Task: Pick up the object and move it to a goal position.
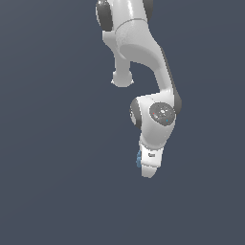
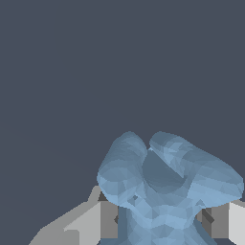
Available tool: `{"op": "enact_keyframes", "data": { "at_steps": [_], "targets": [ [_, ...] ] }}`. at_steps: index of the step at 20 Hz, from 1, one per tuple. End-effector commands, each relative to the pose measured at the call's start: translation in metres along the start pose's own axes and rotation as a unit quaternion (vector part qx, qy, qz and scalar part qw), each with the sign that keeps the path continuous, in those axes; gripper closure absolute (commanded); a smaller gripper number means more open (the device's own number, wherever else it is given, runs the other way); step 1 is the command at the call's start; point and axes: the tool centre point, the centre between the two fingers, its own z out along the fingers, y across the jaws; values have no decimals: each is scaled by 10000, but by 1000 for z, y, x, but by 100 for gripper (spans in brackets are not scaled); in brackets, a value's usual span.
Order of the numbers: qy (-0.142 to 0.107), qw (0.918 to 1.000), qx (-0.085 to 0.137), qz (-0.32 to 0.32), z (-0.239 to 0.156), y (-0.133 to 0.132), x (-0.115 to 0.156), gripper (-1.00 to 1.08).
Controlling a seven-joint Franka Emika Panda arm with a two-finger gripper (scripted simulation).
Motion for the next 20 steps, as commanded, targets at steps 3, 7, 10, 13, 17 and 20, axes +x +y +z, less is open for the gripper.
{"op": "enact_keyframes", "data": {
  "at_steps": [3,7,10,13,17,20],
  "targets": [
    [0,10000,-2,0,0,0,0,108],
    [0,10000,0,0,0,0,0,108],
    [0,10000,0,0,-3,1,-2,108],
    [0,10000,0,0,-14,3,-8,108],
    [1,10000,0,-2,-40,9,-22,108],
    [2,10000,1,-4,-65,15,-36,108]
  ]
}}
